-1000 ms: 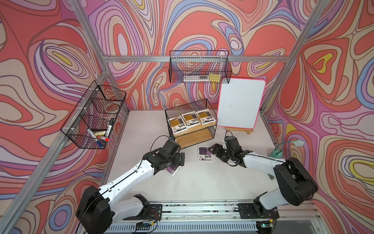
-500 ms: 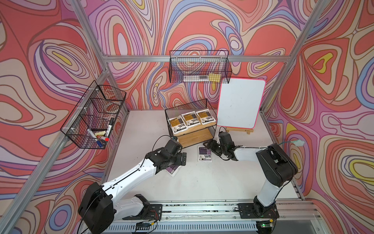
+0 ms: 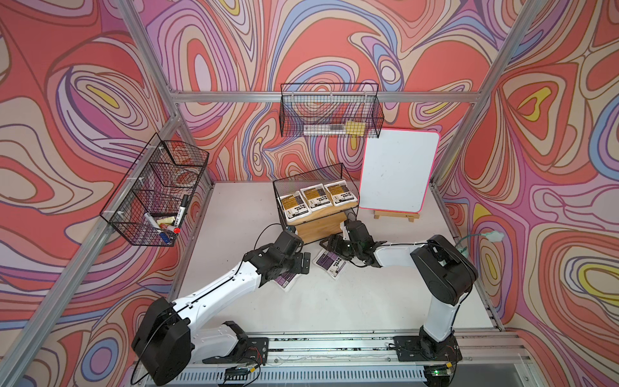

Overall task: Place the bagged coffee beans on the shelf by color
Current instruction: Adjust the bagged coffee beans at the center of the board, then pick up the bagged coffee beans at the center of the board.

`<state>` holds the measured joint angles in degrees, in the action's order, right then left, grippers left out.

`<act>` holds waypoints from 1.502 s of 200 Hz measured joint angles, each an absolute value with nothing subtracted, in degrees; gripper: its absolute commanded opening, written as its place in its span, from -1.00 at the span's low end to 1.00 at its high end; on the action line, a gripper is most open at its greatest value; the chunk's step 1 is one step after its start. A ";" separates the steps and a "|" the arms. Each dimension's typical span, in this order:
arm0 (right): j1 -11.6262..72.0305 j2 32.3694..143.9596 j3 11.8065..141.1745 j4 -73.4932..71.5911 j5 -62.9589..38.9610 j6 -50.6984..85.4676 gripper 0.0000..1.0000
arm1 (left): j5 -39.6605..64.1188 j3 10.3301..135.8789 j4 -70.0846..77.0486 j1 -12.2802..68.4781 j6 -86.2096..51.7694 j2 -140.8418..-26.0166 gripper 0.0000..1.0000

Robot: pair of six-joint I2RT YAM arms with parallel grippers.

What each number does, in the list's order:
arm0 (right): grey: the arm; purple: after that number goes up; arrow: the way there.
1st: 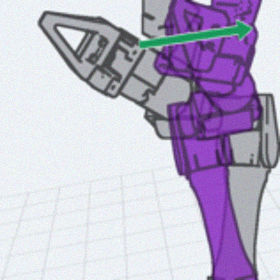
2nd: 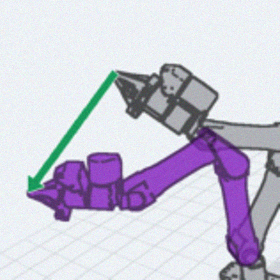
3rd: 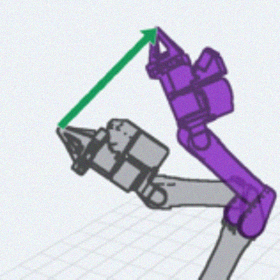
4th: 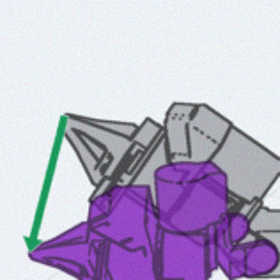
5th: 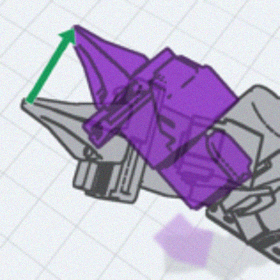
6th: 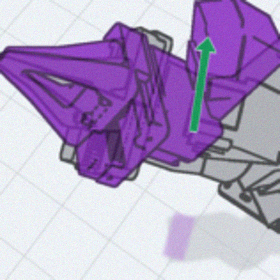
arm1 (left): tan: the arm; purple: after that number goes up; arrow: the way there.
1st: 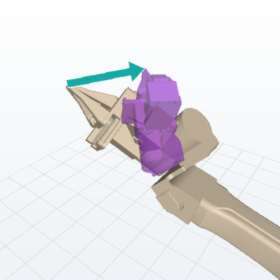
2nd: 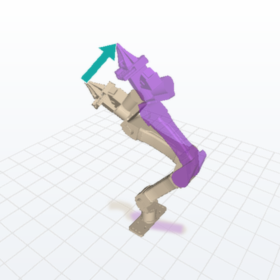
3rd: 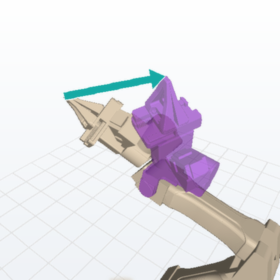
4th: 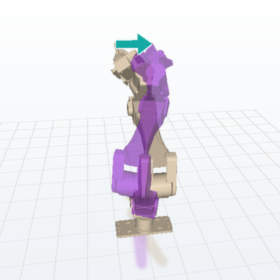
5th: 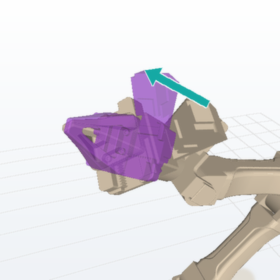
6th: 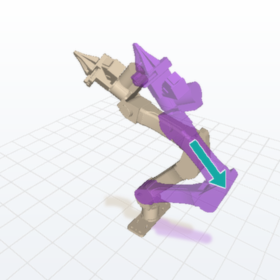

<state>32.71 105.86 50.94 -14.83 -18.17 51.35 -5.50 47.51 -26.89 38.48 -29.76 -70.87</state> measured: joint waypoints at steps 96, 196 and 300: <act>32.60 83.20 38.15 -8.95 -16.88 54.35 0.50 | -9.28 49.39 -24.23 42.81 -25.58 -80.23 0.98; 32.60 77.76 20.36 -15.84 -23.40 63.11 0.50 | -16.91 54.48 -18.46 45.80 -20.60 -92.05 0.98; 32.60 85.67 21.76 -26.22 -25.76 64.95 0.48 | -20.36 55.79 -16.08 46.54 -19.38 -99.61 0.98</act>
